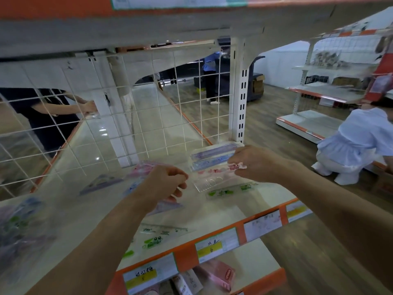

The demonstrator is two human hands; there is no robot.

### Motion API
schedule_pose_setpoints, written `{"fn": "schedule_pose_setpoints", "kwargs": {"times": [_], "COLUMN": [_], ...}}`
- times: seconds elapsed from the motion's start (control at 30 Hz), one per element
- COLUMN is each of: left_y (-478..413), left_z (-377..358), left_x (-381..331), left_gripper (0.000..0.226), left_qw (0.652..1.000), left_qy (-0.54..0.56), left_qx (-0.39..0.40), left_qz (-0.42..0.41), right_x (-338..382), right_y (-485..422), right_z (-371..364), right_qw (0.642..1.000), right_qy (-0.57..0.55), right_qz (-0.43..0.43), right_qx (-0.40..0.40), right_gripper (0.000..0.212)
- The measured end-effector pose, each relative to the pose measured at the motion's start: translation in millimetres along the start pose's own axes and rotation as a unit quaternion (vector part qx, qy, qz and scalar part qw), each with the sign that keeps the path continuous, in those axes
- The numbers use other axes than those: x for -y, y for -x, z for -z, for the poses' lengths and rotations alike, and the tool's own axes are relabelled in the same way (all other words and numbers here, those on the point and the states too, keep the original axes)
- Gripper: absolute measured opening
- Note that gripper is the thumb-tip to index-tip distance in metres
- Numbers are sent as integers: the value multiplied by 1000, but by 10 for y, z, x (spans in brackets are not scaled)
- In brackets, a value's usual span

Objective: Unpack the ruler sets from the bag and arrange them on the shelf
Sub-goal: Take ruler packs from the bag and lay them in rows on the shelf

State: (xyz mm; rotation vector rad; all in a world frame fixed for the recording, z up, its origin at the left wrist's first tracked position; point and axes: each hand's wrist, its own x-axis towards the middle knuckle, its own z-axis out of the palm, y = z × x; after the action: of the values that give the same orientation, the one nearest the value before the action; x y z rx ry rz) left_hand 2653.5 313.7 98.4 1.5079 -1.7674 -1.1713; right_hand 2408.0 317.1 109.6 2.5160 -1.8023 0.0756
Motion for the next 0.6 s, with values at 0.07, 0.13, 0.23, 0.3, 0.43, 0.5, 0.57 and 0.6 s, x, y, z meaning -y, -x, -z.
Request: {"fn": "schedule_pose_setpoints", "kwargs": {"times": [0.07, 0.13, 0.23, 0.3, 0.43, 0.5, 0.57, 0.6], "left_y": [5, 9, 10, 12, 30, 46, 71, 82], "left_z": [-11, -23, -47, -67, -113, -132, -148, -154], "left_x": [-1, -1, -4, -13, -47, -63, -69, -72], "left_gripper": [13, 13, 12, 12, 12, 13, 13, 13], "left_qw": [1000, 1000, 1000, 1000, 1000, 1000, 1000, 1000], "left_qy": [-5, -9, -14, -11, -17, -15, -13, -14], "left_qx": [1, 4, 6, 7, 11, 15, 20, 21], "left_qz": [-6, -7, -7, -7, -6, -7, -9, -10], "right_x": [-63, -64, 25, 53, 80, 100, 124, 130], "right_y": [21, 61, 133, 172, 326, 421, 511, 542], "right_z": [10, 10, -45, -98, -82, -64, -30, -20], "right_qw": [1000, 999, 994, 995, 996, 996, 996, 996], "right_qy": [0, -12, -49, -49, -43, -35, -24, -18], "right_qz": [-12, -1, 7, 17, 9, 31, 42, 44], "right_qx": [15, 48, 93, 86, 81, 79, 79, 81], "right_gripper": [15, 17, 20, 18, 29, 32, 32, 32]}}
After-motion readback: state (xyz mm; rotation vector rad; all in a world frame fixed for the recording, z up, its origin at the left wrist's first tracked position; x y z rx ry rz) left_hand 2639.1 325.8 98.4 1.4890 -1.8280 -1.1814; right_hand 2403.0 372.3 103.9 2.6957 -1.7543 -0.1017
